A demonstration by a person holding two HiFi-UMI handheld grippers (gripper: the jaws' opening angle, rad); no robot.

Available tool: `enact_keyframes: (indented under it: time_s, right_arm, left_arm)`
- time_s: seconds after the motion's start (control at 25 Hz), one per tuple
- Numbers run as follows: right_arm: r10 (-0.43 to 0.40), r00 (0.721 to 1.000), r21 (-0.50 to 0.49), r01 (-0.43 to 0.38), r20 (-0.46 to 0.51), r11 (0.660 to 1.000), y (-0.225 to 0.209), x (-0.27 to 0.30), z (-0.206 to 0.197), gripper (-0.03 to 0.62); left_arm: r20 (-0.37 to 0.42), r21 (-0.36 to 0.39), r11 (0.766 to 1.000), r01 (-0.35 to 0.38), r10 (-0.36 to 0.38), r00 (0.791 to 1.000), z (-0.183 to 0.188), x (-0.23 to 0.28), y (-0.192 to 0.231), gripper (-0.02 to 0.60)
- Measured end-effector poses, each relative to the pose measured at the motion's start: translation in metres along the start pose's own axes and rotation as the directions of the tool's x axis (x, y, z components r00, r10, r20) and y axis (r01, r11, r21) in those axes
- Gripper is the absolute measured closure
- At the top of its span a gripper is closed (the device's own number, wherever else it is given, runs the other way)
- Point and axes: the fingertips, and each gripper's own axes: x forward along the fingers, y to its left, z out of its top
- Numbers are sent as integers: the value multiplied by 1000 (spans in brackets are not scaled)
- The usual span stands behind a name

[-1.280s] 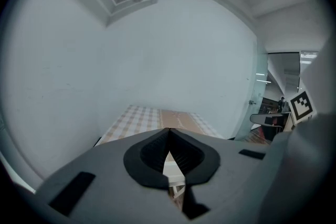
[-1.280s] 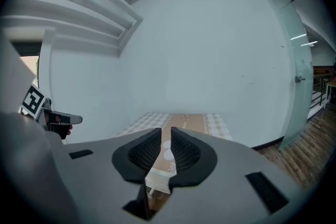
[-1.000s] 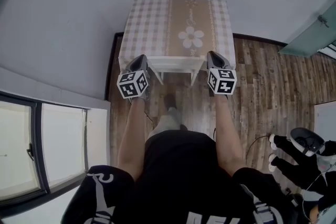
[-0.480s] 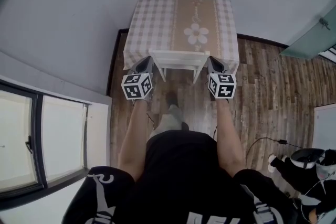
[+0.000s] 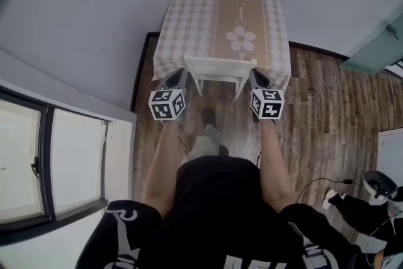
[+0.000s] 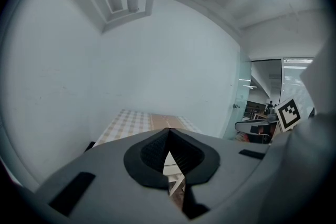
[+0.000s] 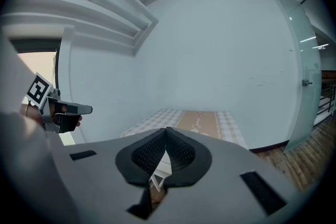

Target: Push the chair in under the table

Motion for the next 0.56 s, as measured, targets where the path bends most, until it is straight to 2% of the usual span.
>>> enact_keyframes:
  time_s: [0.56]
  right_arm:
    - [2,1000,-1,-2,-9,1000,5,-3,-6,579]
  left_arm:
    - [-8,4,1000,-10,10,1000,-8,-5,1,557]
